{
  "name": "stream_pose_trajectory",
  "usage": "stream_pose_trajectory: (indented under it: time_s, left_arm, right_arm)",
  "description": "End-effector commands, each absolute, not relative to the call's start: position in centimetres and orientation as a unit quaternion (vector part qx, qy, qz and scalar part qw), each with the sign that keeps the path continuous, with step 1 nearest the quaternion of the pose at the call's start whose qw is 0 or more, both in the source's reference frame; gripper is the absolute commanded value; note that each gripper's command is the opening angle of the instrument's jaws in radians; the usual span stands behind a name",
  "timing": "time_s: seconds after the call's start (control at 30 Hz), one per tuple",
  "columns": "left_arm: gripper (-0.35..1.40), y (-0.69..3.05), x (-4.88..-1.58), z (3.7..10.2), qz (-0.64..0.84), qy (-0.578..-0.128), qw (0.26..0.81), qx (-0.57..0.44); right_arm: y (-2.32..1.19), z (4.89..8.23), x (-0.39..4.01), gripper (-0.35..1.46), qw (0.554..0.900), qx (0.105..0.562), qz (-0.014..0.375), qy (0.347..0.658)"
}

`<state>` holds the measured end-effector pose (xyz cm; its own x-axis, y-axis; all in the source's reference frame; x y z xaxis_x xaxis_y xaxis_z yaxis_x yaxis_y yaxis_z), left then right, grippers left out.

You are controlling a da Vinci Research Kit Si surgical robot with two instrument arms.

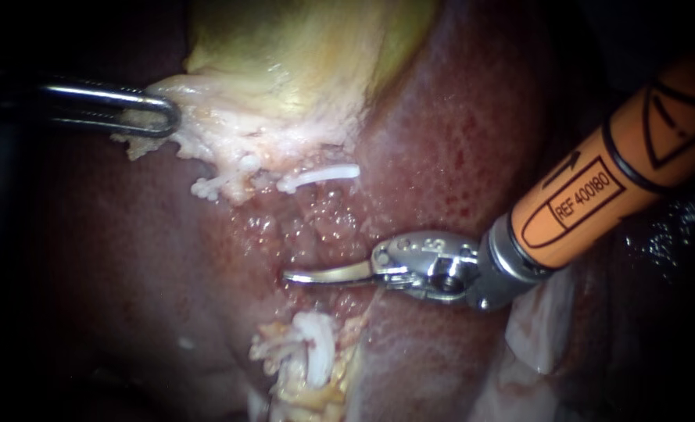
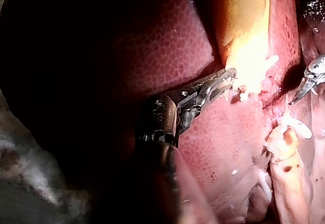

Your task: Go back from the cut right tube

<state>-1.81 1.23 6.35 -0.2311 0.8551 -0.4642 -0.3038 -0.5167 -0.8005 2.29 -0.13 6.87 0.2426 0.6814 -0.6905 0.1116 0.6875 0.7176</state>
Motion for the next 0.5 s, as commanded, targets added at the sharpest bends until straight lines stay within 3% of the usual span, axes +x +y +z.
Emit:
stream_pose_trajectory:
  time_s: [0.03,0.07,0.1,0.13,0.2,0.23,0.33,0.5]
  left_arm:
    - [-0.35,1.23,-1.81,6.35,0.729,-0.29,0.397,-0.476]
    - [-0.35,1.23,-1.81,6.35,0.729,-0.29,0.397,-0.476]
    - [-0.35,1.23,-1.81,6.35,0.729,-0.289,0.397,-0.476]
    - [-0.35,1.23,-1.81,6.35,0.729,-0.289,0.397,-0.476]
    - [-0.35,1.23,-1.81,6.35,0.729,-0.289,0.397,-0.476]
    - [-0.35,1.23,-1.81,6.35,0.729,-0.289,0.397,-0.476]
    - [-0.35,1.23,-1.81,6.35,0.729,-0.289,0.397,-0.476]
    - [-0.35,1.22,-1.81,6.35,0.729,-0.289,0.397,-0.476]
  right_arm:
    - [-0.13,6.87,2.29,-0.35,0.709,0.341,0.201,0.584]
    - [-0.13,6.87,2.3,-0.35,0.705,0.34,0.202,0.588]
    - [-0.13,6.87,2.31,-0.21,0.702,0.337,0.205,0.593]
    - [-0.13,6.87,2.32,0.32,0.698,0.33,0.212,0.599]
    - [-0.13,6.87,2.35,0.98,0.691,0.325,0.218,0.607]
    - [-0.13,6.88,2.38,1.11,0.69,0.325,0.219,0.609]
    - [-0.13,6.88,2.41,1.25,0.69,0.322,0.221,0.609]
    - [-0.14,6.88,2.38,1.31,0.694,0.304,0.241,0.606]
